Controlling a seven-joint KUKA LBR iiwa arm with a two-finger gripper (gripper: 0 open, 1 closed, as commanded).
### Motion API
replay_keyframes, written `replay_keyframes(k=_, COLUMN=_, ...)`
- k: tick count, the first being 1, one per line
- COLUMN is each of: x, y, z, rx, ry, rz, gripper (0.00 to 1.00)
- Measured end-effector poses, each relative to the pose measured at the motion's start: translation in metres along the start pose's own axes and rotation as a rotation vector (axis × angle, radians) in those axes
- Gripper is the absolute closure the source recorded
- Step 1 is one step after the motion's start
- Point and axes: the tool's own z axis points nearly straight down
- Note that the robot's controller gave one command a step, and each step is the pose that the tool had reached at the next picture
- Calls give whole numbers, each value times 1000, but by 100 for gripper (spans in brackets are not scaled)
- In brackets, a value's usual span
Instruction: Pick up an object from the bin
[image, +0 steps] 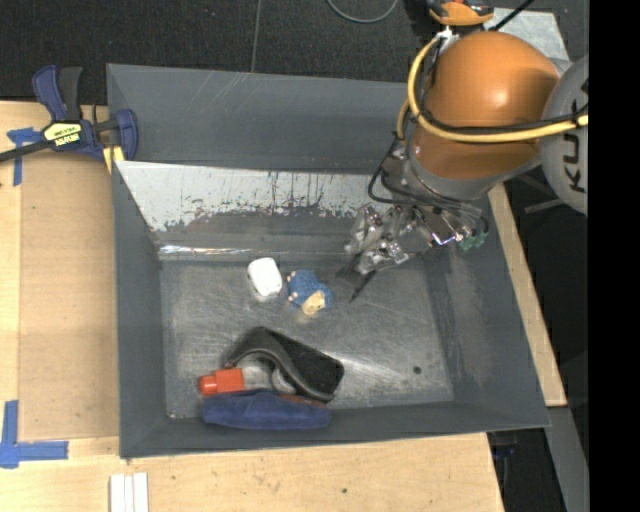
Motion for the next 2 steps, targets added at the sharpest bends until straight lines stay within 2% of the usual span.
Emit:
replay_keyframes(k=1, x=4, y=23, z=106, rx=-8, ry=17, rz=38, gripper=100)
replay_keyframes(k=2, x=28, y=8, z=22, rx=0, ry=2, rz=54, gripper=100)
